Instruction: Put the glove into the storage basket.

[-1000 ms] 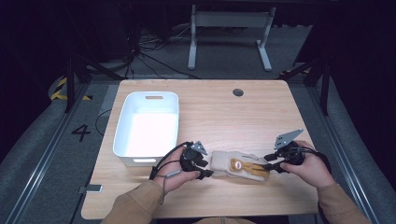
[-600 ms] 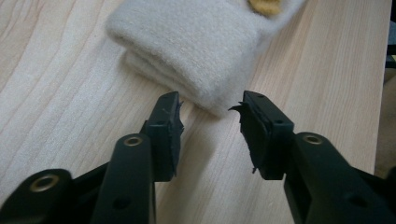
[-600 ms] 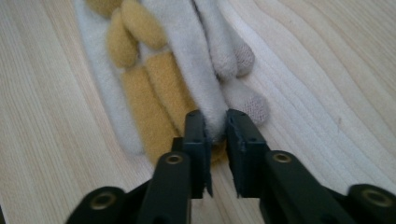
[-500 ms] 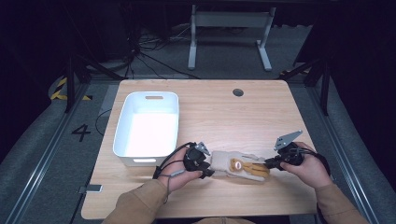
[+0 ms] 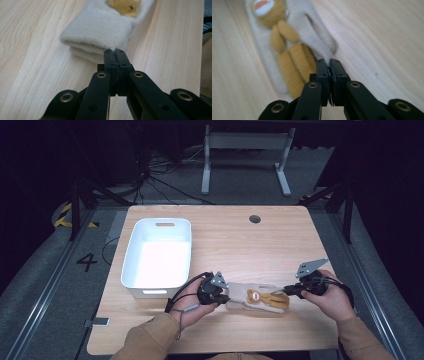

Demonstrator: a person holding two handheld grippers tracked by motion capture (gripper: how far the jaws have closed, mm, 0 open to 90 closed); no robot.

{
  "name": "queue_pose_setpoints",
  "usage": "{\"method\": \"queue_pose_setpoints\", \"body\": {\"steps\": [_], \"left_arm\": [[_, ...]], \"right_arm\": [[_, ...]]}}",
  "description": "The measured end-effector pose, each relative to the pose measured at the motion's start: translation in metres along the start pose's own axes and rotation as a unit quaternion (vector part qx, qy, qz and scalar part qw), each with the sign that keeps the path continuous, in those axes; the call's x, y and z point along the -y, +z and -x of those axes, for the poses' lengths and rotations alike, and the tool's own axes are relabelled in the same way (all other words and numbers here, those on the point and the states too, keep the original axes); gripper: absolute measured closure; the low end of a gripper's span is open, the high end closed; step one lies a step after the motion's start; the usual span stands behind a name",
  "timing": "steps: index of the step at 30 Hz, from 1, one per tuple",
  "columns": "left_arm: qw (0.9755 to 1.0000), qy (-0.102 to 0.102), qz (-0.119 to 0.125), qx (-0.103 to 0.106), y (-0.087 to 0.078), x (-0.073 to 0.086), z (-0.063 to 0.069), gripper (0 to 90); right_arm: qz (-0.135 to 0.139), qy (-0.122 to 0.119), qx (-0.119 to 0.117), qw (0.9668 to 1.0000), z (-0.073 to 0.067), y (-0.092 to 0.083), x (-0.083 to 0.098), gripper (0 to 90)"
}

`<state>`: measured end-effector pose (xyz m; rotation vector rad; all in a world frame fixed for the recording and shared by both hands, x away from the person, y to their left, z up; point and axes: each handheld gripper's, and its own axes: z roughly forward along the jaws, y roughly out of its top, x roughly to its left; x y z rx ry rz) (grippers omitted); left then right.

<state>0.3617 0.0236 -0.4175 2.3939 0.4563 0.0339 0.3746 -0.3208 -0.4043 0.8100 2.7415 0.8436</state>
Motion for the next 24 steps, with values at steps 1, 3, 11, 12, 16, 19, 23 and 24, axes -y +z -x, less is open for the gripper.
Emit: {"method": "queue_pose_setpoints", "body": {"steps": [1,3,11,12,16,19,23,24], "left_arm": [[1.0,0.001,0.003,0.0,-0.001,0.0,0.001,90.0],[0.9999,0.01,-0.002,0.0,-0.001,-0.001,0.005,90.0],[0.9991,0.009,-0.039,0.016,0.013,0.004,0.006,90.0],[0.9989,0.01,-0.041,0.017,0.014,0.004,0.006,90.0],[0.9982,0.005,-0.053,0.028,0.016,0.005,0.007,90.0],[0.998,-0.001,-0.054,0.033,0.015,0.005,0.005,90.0],[0.9978,-0.013,-0.053,0.037,0.006,0.004,0.003,89.2],[0.9979,-0.016,-0.051,0.038,0.002,0.004,0.003,88.0]], "right_arm": [[0.009,0.003,0.007,0.9999,0.001,-0.001,0.0,87.6],[0.03,0.011,0.021,0.9993,0.004,-0.002,0.0,87.7],[0.038,0.026,0.029,0.9985,0.008,0.008,0.001,87.2],[0.033,0.028,0.025,0.9988,0.009,0.01,0.002,87.0],[0.018,0.034,0.009,0.9992,0.009,0.012,0.004,80.6],[0.018,0.024,0.023,0.9993,0.011,0.009,0.005,75.3],[0.014,0.018,0.035,0.9991,0.012,0.004,0.007,74.7],[0.014,0.022,0.037,0.999,0.013,0.002,0.008,75.2]]}}
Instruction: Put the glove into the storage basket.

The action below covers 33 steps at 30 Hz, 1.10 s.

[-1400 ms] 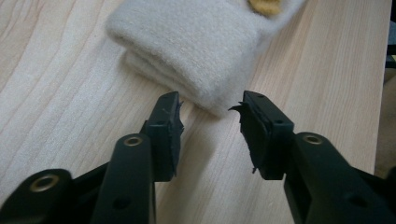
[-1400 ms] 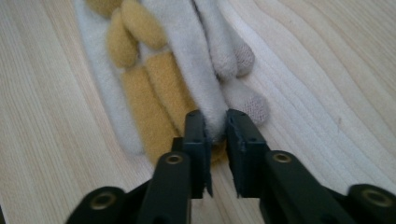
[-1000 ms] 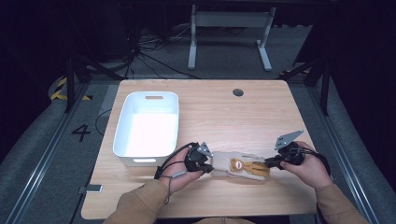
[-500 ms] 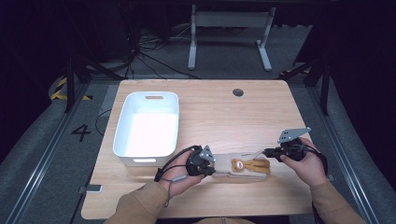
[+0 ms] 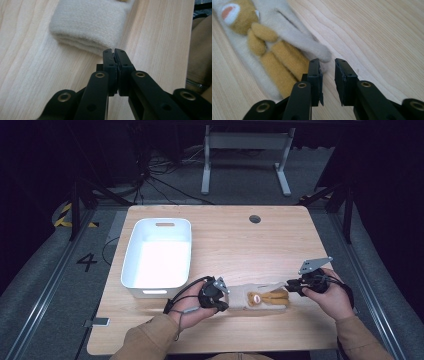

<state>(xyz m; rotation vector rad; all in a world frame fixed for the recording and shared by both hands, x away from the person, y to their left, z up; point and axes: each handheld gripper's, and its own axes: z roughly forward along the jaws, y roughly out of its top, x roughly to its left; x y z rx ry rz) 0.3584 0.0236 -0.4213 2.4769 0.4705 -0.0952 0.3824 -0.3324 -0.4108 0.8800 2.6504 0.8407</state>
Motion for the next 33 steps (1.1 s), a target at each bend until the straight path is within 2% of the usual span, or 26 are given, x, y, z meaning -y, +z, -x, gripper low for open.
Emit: {"method": "queue_pose_setpoints", "body": {"steps": [6,12,15,23,28,33], "left_arm": [[0.9995,-0.009,0.03,-0.008,-0.017,-0.002,-0.001,79.9],[0.9977,-0.022,0.062,-0.02,-0.022,-0.01,-0.001,61.4],[0.9965,-0.021,0.076,-0.027,-0.023,-0.015,-0.001,55.9],[0.9957,-0.017,0.085,-0.032,-0.021,-0.029,-0.001,45.8],[0.9957,-0.008,0.087,-0.031,-0.018,-0.038,-0.001,44.8],[0.996,0.001,0.086,-0.026,-0.015,-0.05,0.0,44.6]], "right_arm": [[0.001,0.011,0.014,0.9998,0.004,-0.01,0.003,81.2],[0.007,0.017,0.013,0.9997,0.004,-0.015,0.003,82.3],[0.008,0.018,0.013,0.9997,0.004,-0.017,0.004,81.4],[0.019,0.035,0.011,0.9992,0.006,-0.023,0.008,77.0],[0.026,0.044,0.012,0.9986,0.008,-0.027,0.01,76.6],[0.027,0.044,0.007,0.9987,0.008,-0.027,0.009,76.6]]}}
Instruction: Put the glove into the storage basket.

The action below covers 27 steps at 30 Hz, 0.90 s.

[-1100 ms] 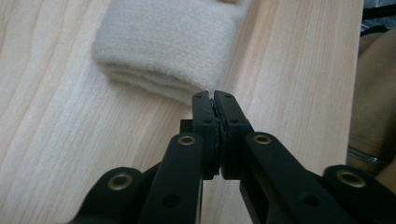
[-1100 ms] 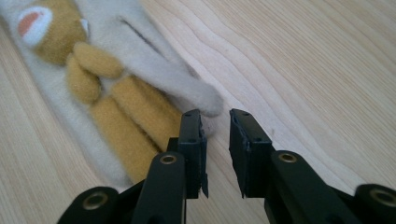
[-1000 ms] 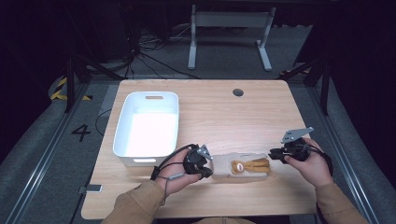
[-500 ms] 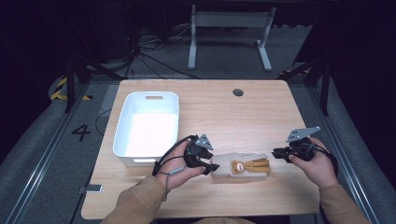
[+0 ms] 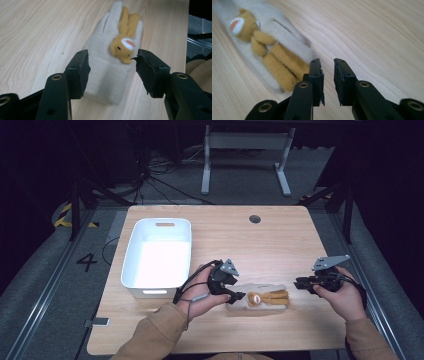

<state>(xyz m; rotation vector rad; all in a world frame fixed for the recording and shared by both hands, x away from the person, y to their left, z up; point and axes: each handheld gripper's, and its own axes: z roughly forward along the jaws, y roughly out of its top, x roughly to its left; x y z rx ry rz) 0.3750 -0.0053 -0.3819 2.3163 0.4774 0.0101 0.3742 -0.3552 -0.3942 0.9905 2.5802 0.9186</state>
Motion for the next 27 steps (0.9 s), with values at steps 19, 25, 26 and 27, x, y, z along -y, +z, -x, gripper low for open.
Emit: {"method": "queue_pose_setpoints", "body": {"steps": [19,25,26,27], "left_arm": [[0.9996,0.002,-0.024,0.015,0.046,-0.007,-0.005,30.1],[0.9995,0.01,-0.027,0.017,0.056,-0.004,-0.005,25.9],[0.9994,0.009,-0.028,0.018,0.057,-0.003,-0.004,25.8],[0.9994,0.013,-0.028,0.018,0.059,-0.003,-0.004,25.4]], "right_arm": [[0.007,0.013,-0.013,0.9998,0.003,0.001,0.003,71.4],[0.008,0.018,-0.018,0.9996,0.002,0.003,0.003,69.6],[0.008,0.018,-0.019,0.9996,0.002,0.003,0.003,69.2],[0.008,0.019,-0.021,0.9996,0.002,0.003,0.003,68.8]]}}
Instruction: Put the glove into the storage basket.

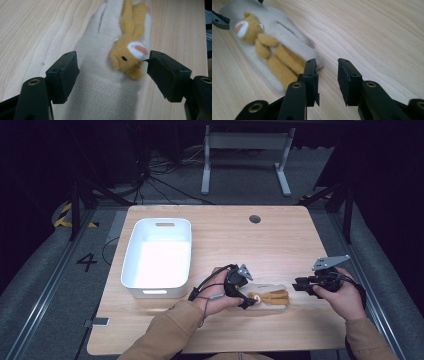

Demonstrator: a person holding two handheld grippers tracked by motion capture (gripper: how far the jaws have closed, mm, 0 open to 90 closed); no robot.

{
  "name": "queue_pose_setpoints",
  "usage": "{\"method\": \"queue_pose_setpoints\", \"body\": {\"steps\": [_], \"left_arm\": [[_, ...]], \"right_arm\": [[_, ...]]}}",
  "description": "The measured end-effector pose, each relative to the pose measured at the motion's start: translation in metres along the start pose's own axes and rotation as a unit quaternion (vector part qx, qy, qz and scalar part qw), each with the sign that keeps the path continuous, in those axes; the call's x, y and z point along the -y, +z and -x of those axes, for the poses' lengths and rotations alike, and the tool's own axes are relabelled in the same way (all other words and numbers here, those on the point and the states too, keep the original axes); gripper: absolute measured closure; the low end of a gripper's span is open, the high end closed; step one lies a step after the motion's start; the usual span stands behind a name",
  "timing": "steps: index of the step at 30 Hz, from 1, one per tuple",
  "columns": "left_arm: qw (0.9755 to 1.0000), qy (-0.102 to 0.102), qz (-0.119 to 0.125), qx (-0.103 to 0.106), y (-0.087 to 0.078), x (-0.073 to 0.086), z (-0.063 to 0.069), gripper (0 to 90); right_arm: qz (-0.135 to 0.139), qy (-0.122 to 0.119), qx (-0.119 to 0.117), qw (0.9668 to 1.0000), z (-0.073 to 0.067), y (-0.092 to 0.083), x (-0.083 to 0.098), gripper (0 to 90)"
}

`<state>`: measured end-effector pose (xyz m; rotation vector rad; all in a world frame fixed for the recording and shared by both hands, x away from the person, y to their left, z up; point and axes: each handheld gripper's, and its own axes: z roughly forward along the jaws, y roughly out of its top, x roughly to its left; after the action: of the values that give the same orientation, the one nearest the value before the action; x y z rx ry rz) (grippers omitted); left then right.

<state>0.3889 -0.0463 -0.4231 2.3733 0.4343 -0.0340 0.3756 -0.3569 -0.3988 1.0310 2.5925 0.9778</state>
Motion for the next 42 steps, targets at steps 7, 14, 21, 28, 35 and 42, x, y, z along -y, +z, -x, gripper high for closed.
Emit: {"method": "queue_pose_setpoints", "body": {"steps": [7,14,21,28,35,42], "left_arm": [[1.0,0.007,-0.006,0.001,0.01,0.002,-0.002,22.6],[1.0,0.005,-0.008,0.002,0.017,0.003,-0.003,21.6],[0.9999,0.01,-0.012,0.003,0.023,0.002,-0.003,19.5],[0.9998,0.012,-0.016,0.002,0.031,-0.001,-0.005,18.4],[0.9997,0.017,-0.019,-0.003,0.037,0.0,-0.003,18.6],[0.9991,0.028,-0.03,-0.011,0.043,0.001,0.001,22.1]], "right_arm": [[-0.001,0.002,-0.003,1.0,0.0,0.002,0.0,67.4],[0.001,0.007,-0.006,1.0,0.0,0.004,0.001,65.2],[0.006,0.007,-0.007,0.9999,-0.001,0.004,0.001,63.2],[0.006,0.009,-0.011,0.9999,-0.001,0.004,0.001,62.1],[0.009,0.01,-0.013,0.9998,-0.001,0.004,0.001,60.7],[0.008,0.011,-0.016,0.9998,-0.001,0.005,0.001,60.3]]}}
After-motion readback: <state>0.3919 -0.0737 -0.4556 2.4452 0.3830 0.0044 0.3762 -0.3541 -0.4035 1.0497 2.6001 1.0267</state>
